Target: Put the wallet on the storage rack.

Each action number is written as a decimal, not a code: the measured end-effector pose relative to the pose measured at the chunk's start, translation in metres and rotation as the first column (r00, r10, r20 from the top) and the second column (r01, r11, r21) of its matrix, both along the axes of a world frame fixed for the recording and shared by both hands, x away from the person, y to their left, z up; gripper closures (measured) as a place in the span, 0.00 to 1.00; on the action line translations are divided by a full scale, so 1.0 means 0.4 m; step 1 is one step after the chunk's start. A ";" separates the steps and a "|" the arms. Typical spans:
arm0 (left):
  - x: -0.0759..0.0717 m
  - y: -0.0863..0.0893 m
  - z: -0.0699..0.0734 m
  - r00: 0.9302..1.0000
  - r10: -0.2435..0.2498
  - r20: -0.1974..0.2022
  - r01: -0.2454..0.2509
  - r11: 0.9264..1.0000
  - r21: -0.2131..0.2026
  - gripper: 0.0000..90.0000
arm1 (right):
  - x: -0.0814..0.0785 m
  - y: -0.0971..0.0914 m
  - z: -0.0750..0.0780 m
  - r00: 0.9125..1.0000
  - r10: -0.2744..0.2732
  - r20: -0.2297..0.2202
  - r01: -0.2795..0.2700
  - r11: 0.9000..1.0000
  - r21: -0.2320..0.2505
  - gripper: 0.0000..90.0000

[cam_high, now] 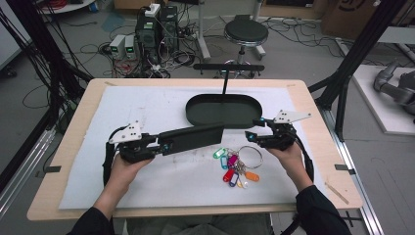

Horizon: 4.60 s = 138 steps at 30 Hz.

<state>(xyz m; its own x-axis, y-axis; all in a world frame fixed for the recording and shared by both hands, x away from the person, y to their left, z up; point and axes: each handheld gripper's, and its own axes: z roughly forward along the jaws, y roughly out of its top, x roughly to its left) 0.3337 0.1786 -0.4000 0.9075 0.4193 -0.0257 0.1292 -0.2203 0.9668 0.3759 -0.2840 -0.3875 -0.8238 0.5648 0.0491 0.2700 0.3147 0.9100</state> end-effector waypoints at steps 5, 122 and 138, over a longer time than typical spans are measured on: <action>0.015 -0.029 0.005 1.000 0.028 0.008 -0.028 1.000 0.009 0.83 | 0.007 -0.038 0.004 0.998 -0.060 0.011 0.059 0.998 0.020 0.38; 0.273 -0.309 -0.069 0.965 0.263 0.009 -0.253 0.919 0.301 0.37 | 0.013 -0.142 0.006 0.966 -0.259 0.012 0.258 0.964 0.062 0.37; 0.141 -0.137 -0.025 0.942 0.335 0.023 -0.335 0.934 0.125 0.35 | 0.015 -0.136 0.004 0.967 -0.256 0.009 0.255 0.966 0.052 0.37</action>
